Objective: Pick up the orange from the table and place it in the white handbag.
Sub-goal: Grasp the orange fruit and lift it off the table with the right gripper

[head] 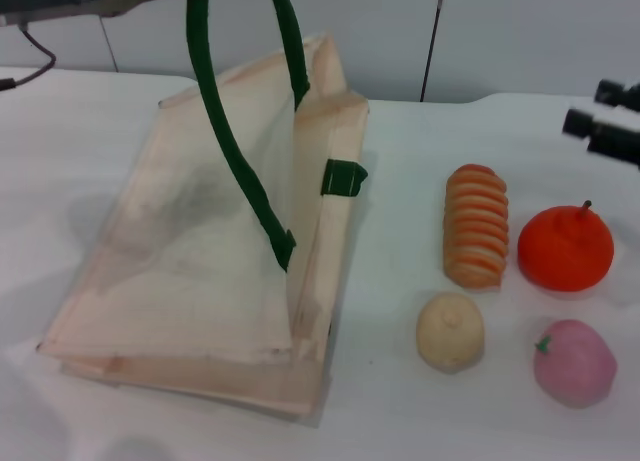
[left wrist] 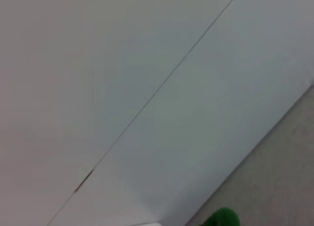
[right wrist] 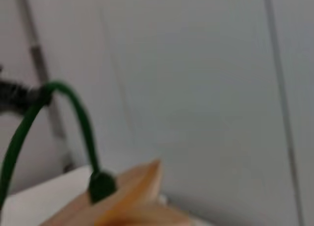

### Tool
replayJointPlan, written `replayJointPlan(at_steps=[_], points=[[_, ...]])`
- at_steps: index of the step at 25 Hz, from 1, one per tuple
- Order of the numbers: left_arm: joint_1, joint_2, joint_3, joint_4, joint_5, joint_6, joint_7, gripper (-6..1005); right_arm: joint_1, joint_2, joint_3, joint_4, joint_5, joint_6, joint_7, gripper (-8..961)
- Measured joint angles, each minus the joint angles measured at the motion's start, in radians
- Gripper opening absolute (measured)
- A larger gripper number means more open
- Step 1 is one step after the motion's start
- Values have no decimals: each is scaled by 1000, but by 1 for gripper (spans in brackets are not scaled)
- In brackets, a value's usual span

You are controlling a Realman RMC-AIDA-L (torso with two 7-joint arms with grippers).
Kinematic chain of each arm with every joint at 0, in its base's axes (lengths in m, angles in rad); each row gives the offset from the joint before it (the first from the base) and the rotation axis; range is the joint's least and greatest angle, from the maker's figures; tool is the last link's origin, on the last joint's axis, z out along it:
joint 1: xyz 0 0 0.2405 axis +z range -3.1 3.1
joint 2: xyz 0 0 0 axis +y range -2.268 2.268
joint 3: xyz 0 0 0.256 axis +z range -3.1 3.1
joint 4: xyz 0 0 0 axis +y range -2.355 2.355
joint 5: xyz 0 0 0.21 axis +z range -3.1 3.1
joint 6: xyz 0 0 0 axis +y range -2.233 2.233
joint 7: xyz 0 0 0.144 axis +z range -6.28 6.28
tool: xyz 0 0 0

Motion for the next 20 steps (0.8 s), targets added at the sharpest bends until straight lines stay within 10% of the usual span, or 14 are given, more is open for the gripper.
replayJointPlan(at_steps=[20], points=[[2, 10, 0, 1, -24, 30, -11, 120, 69, 26, 2, -30, -356, -61, 95, 777]])
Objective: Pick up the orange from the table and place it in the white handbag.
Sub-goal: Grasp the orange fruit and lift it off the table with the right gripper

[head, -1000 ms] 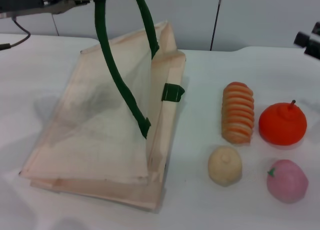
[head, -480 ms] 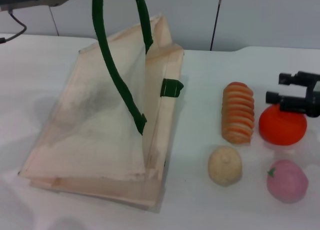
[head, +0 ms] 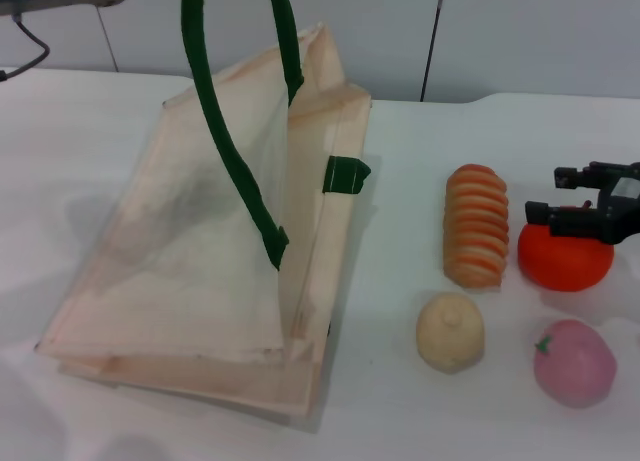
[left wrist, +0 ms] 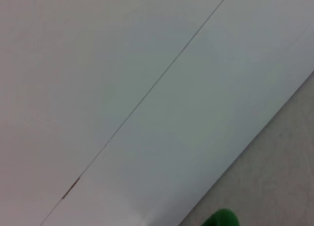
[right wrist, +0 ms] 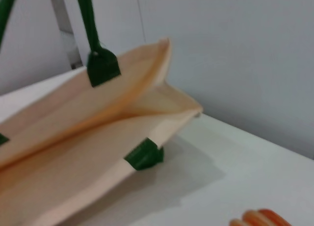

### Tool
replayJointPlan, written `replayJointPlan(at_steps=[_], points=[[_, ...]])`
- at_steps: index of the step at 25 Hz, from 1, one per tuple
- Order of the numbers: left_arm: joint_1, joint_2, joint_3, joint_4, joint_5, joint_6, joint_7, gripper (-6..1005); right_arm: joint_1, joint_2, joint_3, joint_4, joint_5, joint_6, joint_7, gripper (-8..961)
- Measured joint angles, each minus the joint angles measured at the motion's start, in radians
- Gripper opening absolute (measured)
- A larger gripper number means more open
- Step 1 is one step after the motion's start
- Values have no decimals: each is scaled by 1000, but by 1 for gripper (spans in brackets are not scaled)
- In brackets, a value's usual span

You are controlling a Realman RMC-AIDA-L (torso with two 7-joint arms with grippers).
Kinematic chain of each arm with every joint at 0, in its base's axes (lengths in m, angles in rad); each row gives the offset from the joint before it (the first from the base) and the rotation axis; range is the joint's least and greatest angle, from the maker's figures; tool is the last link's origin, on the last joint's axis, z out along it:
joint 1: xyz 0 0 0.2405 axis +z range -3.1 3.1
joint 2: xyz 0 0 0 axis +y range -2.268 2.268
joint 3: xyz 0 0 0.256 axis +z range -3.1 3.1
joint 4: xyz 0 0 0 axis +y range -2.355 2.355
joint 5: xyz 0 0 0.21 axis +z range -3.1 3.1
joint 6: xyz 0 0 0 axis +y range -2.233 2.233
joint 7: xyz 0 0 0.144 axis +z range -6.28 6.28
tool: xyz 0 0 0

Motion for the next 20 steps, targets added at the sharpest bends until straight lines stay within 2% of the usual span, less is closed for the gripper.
replayJointPlan(at_steps=[10, 20], points=[[1, 0, 0, 0, -1, 0, 0, 120, -3, -3, -2, 0, -28, -36, 24, 781], [2, 1, 0, 0, -1, 0, -2, 121, 4, -1, -1, 5, -144, -67, 66, 780]])
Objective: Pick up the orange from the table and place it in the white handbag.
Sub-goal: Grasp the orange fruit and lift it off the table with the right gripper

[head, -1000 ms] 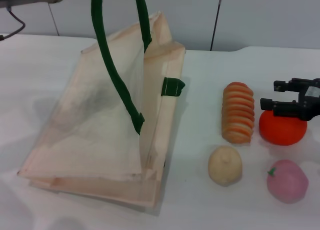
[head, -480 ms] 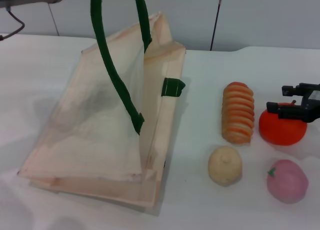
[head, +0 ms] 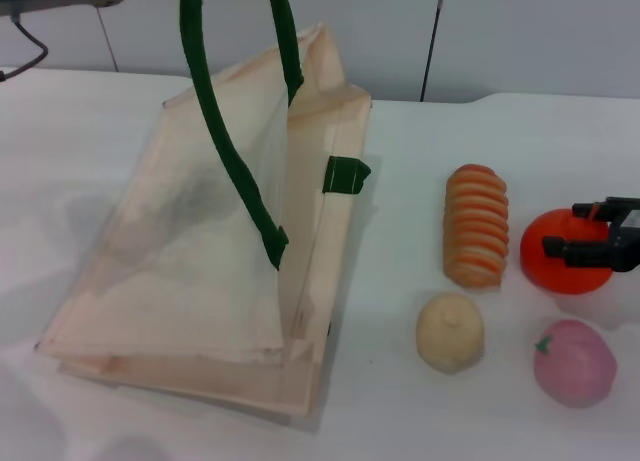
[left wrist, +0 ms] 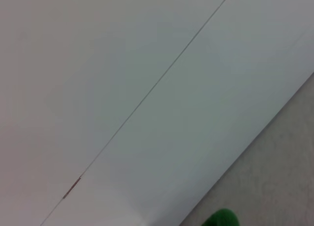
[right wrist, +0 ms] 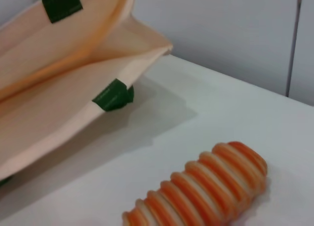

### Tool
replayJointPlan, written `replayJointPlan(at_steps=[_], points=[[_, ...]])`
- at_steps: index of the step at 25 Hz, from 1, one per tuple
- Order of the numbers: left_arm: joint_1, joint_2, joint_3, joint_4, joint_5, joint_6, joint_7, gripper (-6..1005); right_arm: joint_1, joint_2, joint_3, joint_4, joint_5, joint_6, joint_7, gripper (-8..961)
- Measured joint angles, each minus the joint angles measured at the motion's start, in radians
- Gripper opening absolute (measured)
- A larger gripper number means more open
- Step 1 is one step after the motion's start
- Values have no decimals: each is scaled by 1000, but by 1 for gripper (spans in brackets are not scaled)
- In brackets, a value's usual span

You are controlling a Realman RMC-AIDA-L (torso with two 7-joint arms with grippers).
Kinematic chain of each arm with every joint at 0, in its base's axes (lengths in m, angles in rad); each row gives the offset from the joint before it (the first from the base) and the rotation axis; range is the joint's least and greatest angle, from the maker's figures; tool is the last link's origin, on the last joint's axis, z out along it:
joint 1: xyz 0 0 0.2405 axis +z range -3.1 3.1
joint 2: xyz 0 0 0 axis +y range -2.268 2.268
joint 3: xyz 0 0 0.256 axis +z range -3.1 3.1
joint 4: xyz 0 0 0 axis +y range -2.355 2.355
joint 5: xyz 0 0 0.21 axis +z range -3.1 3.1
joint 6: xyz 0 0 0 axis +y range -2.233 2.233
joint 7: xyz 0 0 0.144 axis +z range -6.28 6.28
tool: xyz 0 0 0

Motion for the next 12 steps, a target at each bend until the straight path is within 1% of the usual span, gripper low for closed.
replayJointPlan(at_steps=[4, 9, 12], points=[[0, 0, 0, 0, -7, 1, -1, 120, 13, 3, 1, 7, -38, -24, 16, 780], [1, 2, 0, 0, -11, 1, -3, 120, 23, 21, 2, 2, -91, -59, 41, 781], [1, 2, 0, 1, -11, 1, -4, 121, 24, 25, 0, -2, -105, -64, 45, 781]])
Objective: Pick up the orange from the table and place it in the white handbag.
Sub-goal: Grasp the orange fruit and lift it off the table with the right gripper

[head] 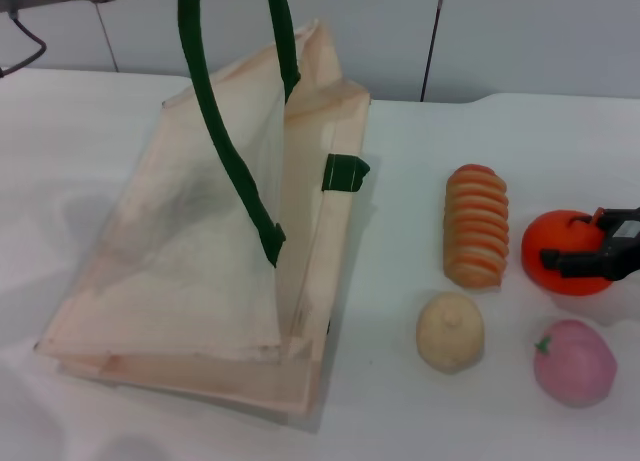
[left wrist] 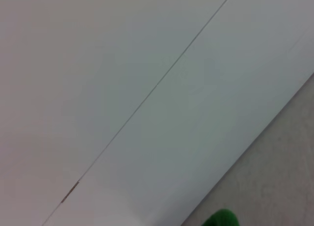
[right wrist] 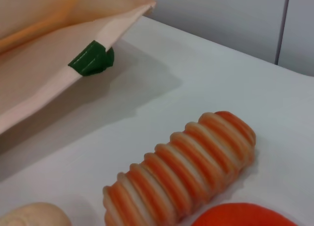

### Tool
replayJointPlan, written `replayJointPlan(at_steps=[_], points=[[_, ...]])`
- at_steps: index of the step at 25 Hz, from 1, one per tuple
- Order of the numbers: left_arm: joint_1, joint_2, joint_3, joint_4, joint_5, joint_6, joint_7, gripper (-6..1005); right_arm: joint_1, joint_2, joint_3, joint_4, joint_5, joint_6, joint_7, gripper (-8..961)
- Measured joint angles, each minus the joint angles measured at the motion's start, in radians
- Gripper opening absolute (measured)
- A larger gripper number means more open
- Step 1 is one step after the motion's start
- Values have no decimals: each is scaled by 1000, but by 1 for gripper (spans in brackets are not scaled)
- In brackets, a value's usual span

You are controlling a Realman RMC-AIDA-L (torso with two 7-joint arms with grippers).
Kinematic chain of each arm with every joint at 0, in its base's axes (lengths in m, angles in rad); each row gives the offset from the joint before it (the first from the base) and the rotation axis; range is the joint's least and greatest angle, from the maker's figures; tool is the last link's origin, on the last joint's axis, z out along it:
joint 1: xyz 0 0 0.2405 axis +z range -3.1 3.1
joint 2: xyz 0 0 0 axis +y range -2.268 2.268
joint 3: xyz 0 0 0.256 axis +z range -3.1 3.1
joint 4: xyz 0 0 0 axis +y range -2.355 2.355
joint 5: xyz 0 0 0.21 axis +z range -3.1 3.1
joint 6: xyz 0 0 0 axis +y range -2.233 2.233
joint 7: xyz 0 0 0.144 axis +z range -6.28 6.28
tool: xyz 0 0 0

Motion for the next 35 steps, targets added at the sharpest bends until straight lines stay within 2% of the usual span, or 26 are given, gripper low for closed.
replayJointPlan(at_steps=[19, 24, 35], points=[[2, 0, 0, 1, 0, 0, 1, 120, 4, 3, 2, -5, -25, -14, 12, 752], [3, 0, 0, 1, 0, 0, 1, 120, 7, 3, 2, -7, -27, -14, 13, 563], [4, 0, 0, 2, 0, 0, 1, 121, 1, 3, 2, -33, -21, -2, 16, 456]])
